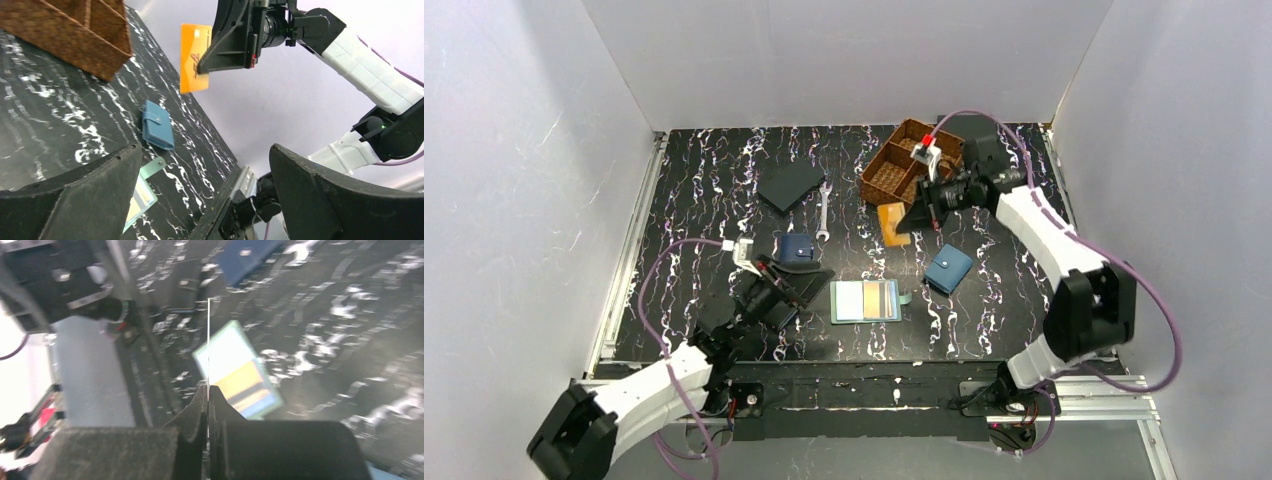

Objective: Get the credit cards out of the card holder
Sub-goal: Place the credit card in the storage box.

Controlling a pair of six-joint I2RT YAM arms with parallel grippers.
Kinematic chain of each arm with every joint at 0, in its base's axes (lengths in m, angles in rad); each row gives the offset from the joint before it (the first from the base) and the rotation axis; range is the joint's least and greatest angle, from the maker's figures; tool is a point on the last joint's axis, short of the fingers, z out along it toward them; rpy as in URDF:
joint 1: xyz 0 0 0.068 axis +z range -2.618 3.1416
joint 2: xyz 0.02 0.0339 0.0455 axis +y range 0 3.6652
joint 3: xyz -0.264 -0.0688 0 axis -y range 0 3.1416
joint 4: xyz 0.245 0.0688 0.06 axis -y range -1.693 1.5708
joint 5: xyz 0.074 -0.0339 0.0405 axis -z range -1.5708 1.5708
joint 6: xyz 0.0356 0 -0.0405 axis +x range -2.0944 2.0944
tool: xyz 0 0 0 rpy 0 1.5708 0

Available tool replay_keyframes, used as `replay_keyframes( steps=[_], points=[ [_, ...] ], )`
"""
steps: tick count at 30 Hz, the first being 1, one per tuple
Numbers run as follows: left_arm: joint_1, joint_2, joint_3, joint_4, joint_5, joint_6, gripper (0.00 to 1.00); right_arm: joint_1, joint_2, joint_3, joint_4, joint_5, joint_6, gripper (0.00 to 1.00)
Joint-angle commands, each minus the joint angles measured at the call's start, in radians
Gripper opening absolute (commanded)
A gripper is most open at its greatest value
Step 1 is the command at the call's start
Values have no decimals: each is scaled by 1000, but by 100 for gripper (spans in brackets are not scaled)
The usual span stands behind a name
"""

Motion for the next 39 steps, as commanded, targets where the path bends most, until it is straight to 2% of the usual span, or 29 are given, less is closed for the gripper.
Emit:
replay_keyframes(
  steps=[1,6,9,16,22,28,39],
  points=[
    [28,-190,-49,-265,-123,28,98,-71,111,176,-214,149,-228,1],
    [38,-262,-49,-414,-47,27,98,-116,99,137,106,277,-82,1],
    [40,-251,-45,-437,-19,10,98,-118,117,151,209,329,-38,1],
    [40,-184,-12,-458,5,7,98,-119,214,228,281,416,77,1],
    [40,-175,-13,-465,8,0,98,-121,233,196,384,531,218,1],
    [41,-183,-20,-472,-7,-4,98,-124,278,206,387,665,324,3],
    [41,-168,-17,-475,-8,-9,98,-138,348,205,394,716,411,5]
  ],
)
